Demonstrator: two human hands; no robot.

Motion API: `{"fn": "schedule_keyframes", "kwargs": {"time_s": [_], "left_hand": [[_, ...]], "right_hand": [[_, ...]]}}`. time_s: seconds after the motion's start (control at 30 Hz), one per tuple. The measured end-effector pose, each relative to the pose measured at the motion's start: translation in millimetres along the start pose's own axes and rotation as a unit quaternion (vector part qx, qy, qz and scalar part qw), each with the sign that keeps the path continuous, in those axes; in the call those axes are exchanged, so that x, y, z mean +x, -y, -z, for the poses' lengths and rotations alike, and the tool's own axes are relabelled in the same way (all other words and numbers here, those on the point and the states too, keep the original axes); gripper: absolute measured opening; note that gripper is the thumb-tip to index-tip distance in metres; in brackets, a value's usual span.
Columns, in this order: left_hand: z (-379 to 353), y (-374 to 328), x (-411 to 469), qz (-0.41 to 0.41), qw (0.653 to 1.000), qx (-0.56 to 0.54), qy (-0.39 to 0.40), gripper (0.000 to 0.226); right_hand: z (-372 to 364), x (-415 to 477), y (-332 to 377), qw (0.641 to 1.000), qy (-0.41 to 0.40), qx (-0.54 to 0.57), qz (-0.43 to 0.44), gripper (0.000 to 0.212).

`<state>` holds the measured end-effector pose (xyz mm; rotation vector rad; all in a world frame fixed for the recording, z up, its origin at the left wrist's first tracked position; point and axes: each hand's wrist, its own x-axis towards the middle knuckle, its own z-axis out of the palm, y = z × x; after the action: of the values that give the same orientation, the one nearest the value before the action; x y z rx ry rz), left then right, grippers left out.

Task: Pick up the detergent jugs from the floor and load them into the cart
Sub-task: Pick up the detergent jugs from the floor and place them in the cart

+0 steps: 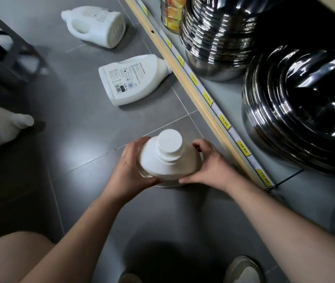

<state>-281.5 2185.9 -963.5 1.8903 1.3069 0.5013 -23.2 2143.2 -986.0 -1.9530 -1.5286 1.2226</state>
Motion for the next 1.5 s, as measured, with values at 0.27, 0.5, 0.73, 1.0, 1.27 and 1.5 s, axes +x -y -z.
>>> {"fn": "schedule_keyframes", "kwargs": {"time_s": [0.27, 0.5, 0.73, 1.0, 1.27, 1.5], "left_hand": [[8, -9, -4, 0.0, 0.999, 0.002, 0.052, 0.099], [6, -2, -1, 0.022, 0.996, -0.001, 0.082, 0.112], [9, -21, 5, 0.034, 0.998, -0.01, 0.048, 0.09], [40, -72, -11, 0.016, 0.999, -0.003, 0.032, 0.091], [164, -223, -54, -0.022, 1.0, 0.016, 0.014, 0.1], [312, -386, -101, -0.037, 0.999, 0.014, -0.003, 0.107]], "right_hand": [[6, -14, 5, 0.999, 0.017, -0.033, 0.021, 0.107], [-8, -9, 4, 0.999, 0.044, -0.019, 0.006, 0.128], [-8, -3, 8, 1.0, 0.007, -0.003, 0.004, 0.097], [24, -33, 43, 1.0, -0.003, -0.016, 0.01, 0.095], [125, -138, 177, 0.998, -0.046, -0.003, 0.04, 0.102], [244, -240, 356, 0.995, -0.031, -0.003, 0.091, 0.099]]}}
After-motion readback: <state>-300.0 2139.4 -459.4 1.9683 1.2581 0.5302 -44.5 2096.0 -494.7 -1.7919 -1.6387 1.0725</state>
